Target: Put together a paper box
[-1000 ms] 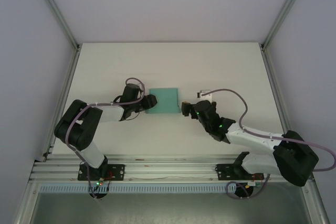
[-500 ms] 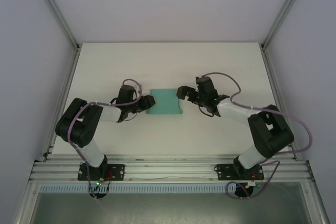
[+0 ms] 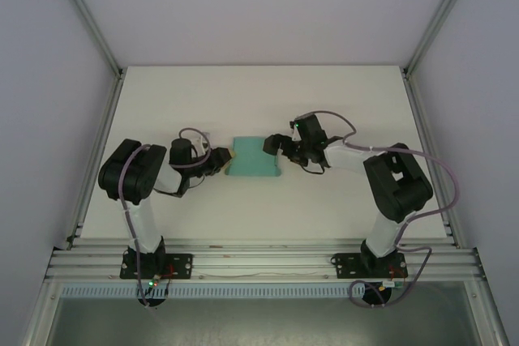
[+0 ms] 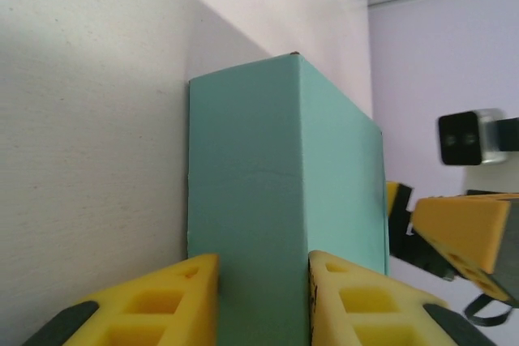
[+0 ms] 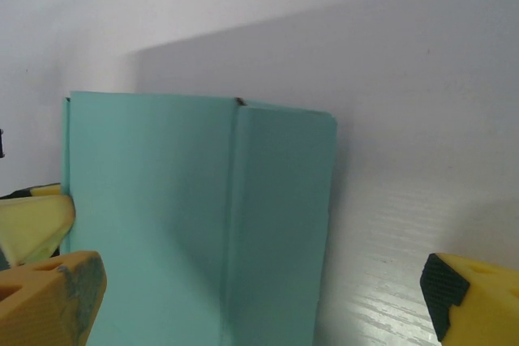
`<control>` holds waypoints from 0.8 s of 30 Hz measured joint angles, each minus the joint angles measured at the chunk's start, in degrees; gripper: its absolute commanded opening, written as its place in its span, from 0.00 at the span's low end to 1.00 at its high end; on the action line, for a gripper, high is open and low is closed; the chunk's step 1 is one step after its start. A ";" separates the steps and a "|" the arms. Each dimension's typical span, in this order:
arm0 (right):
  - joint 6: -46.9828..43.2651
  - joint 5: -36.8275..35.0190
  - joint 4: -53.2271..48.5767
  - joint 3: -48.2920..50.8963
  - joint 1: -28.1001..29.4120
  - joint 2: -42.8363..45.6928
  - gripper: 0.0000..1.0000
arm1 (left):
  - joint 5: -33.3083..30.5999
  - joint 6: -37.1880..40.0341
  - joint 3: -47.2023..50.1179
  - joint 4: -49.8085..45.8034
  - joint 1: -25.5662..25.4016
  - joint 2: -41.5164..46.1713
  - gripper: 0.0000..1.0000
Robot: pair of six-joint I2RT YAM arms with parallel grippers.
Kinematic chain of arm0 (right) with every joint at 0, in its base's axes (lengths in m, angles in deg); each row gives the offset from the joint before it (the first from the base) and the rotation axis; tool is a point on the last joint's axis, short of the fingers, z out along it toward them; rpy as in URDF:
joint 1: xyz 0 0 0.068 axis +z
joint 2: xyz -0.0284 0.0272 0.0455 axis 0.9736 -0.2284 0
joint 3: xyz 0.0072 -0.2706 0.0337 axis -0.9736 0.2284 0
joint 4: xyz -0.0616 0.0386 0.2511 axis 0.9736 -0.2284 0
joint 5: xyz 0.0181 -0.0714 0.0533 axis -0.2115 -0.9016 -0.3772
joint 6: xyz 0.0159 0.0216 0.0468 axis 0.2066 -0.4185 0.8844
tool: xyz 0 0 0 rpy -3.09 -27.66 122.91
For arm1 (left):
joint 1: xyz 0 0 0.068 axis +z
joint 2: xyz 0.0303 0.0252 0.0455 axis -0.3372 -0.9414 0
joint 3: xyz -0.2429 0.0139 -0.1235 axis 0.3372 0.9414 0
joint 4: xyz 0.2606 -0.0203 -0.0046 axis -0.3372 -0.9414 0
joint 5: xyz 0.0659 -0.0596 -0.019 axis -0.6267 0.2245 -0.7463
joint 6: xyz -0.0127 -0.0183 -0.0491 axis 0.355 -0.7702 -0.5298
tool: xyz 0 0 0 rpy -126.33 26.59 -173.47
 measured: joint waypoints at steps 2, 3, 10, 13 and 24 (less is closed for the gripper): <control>0.70 1.77 0.42 -0.07 -0.09 -1.01 0.97 | 0.61 -0.61 0.15 1.42 0.26 -0.59 0.31; 1.03 2.45 0.87 -0.13 -0.15 -1.51 0.96 | 0.66 -0.74 0.17 1.64 0.26 -0.66 0.31; 6.67 8.94 9.25 -0.68 -0.94 -5.05 0.91 | 0.81 -1.73 0.59 2.27 0.24 -0.57 0.22; 8.57 10.91 12.20 -0.68 -1.01 -5.64 0.90 | 0.83 -2.14 0.61 2.62 0.24 -0.57 0.22; 10.27 13.70 14.53 -0.66 -0.66 -5.95 0.51 | 1.03 -3.45 1.22 3.26 0.24 -0.22 0.41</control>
